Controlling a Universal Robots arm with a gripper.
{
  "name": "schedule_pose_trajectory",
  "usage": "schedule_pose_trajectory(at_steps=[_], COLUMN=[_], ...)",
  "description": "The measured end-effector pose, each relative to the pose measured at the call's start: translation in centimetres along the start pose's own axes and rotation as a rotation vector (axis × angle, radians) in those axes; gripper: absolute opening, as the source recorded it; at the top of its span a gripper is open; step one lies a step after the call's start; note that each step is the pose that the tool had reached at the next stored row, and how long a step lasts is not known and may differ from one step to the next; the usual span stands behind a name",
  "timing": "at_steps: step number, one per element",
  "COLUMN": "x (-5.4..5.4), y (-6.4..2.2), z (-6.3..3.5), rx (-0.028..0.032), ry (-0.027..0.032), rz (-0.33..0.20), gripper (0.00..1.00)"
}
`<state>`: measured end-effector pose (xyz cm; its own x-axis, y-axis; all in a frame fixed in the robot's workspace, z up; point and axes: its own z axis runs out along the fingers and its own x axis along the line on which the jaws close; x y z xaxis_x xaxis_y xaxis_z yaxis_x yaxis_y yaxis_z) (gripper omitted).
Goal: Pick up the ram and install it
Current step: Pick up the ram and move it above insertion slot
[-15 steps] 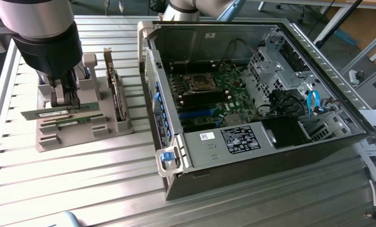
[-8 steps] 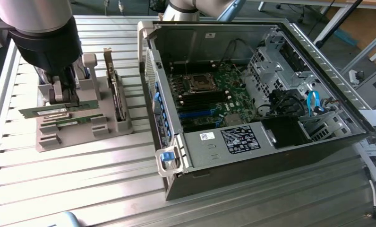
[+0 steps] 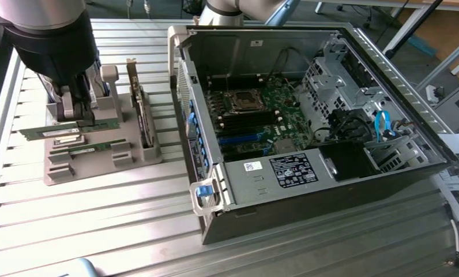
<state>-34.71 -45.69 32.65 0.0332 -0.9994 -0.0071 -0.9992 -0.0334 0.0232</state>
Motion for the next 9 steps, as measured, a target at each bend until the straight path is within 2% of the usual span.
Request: schedule_pose_trajectory(at_steps=[9], x=[-0.01], y=[0.02], z=[-0.95], rx=[0.0001], ry=[-0.0001], rz=[0.0], gripper=[0.12])
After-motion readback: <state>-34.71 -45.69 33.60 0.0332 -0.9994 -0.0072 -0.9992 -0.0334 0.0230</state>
